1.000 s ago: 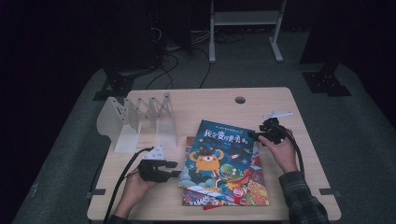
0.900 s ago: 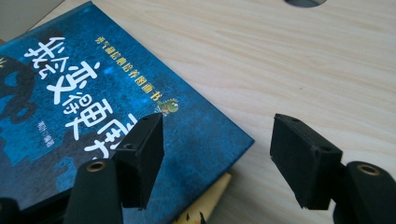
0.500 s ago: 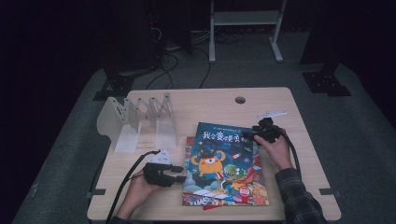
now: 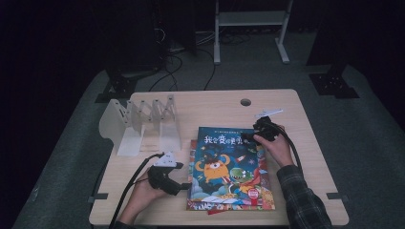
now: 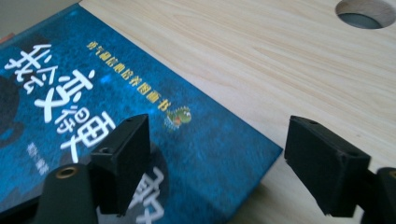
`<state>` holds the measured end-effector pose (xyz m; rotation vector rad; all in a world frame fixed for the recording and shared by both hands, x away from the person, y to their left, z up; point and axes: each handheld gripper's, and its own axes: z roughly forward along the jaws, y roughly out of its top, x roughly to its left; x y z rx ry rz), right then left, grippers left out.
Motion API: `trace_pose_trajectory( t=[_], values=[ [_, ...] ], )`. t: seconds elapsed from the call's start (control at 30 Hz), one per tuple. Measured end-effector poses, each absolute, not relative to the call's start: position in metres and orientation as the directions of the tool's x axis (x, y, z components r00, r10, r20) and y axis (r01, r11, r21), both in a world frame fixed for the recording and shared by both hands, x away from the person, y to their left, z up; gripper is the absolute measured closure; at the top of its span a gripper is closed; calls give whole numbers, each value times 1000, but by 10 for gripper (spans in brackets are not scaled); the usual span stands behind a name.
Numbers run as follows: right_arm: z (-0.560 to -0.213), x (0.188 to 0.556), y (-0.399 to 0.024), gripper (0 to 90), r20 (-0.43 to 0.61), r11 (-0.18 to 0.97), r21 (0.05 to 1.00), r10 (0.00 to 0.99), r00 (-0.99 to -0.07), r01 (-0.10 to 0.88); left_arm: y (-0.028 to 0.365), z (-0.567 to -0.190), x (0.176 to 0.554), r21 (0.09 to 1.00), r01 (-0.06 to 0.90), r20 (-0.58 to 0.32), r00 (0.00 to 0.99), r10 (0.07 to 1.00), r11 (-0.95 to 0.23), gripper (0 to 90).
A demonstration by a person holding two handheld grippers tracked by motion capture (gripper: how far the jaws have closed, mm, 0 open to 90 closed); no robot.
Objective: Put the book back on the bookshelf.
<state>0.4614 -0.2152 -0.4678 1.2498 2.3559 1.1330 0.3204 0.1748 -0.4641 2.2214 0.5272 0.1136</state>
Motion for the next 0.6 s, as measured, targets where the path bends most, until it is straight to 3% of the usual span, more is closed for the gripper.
trace_pose_trajectory(
  t=[0.6],
  values=[
    [-468, 455, -193, 200, 162, 380, 728, 713, -683, 570, 183, -461, 326, 756, 357, -86, 885, 458, -548, 29]
  ],
)
